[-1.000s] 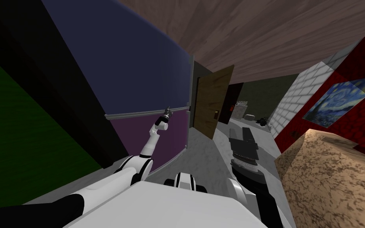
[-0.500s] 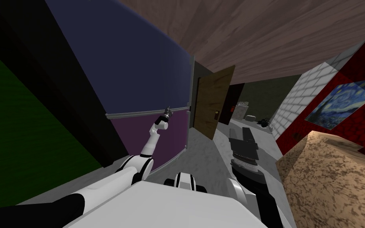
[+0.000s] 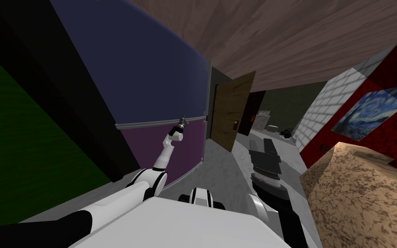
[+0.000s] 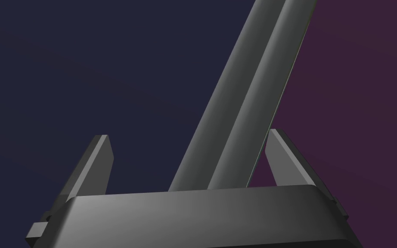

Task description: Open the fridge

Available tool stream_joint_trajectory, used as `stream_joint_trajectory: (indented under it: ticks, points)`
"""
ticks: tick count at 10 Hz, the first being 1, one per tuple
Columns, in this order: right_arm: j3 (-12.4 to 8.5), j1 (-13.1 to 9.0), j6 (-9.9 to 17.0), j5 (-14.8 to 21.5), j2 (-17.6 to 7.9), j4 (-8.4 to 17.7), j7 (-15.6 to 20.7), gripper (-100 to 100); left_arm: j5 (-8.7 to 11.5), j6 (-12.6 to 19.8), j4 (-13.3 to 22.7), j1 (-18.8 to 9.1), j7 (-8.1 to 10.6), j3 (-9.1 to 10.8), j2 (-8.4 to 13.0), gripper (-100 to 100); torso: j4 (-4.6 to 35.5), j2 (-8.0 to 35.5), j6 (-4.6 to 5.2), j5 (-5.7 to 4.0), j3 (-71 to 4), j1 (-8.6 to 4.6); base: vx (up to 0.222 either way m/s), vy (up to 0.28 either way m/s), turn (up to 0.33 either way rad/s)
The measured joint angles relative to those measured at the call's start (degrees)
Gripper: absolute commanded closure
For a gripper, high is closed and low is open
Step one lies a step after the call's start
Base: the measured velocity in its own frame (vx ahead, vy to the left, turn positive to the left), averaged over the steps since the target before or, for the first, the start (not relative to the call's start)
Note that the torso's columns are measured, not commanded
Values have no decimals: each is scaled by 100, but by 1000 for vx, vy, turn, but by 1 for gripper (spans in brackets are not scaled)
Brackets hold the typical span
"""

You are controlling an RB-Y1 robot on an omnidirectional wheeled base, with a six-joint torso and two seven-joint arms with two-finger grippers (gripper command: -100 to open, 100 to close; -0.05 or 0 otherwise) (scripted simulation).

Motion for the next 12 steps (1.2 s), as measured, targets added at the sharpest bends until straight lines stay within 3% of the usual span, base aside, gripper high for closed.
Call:
stream_joint_trajectory:
  ticks: [1,3,5,10,12]
  points:
    - [0,0,0,0,0,0,0,0,-4,56,-97,32,1,19,2,-100,5,11,0,-1,8,-1,1,-22,30]
    - [1,2,-1,0,1,-1,0,0,19,272,-69,-111,58,78,-12,-100,-36,110,-92,46,85,47,63,-66,12]
    - [0,1,0,0,0,0,0,0,48,521,-67,-242,127,137,-19,-100,-33,134,-91,61,97,94,41,-61,18]
    - [0,0,0,0,0,0,0,0,117,1113,60,-516,278,274,-33,-100,-12,45,-38,16,23,36,36,-57,11]
    - [0,2,-1,0,0,-1,0,0,165,1313,-5,-695,344,328,-13,-100,-45,86,-89,49,64,68,94,-46,-12]
